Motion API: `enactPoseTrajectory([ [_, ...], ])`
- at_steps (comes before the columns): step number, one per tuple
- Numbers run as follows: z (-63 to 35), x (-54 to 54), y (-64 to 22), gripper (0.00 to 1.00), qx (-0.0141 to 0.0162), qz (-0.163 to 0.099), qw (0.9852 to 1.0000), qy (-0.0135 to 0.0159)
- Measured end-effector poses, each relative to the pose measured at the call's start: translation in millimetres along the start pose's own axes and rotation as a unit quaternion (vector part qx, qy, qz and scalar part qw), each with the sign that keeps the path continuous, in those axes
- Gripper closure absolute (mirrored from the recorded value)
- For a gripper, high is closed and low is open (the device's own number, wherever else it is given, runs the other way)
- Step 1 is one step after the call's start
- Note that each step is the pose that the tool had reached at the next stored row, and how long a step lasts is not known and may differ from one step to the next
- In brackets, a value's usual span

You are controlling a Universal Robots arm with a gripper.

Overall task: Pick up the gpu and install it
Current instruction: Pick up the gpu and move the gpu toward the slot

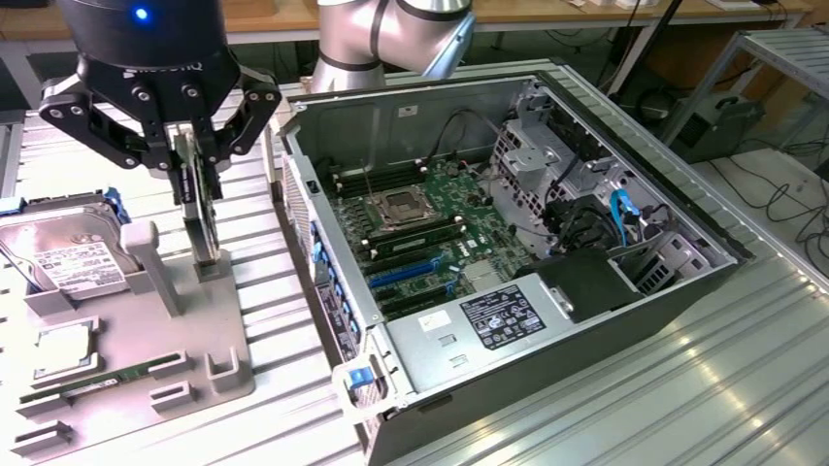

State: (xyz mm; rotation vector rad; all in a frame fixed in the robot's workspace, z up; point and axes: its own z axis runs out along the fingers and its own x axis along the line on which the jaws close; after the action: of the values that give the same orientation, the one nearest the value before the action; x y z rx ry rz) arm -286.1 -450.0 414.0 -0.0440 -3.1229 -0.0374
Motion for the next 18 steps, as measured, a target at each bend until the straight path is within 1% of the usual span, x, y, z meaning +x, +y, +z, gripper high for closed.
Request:
enactPoseTrajectory([
  [18,-0.4,-18.8,0.5,0.72,0.0001,0.0,1.0,0.0],
])
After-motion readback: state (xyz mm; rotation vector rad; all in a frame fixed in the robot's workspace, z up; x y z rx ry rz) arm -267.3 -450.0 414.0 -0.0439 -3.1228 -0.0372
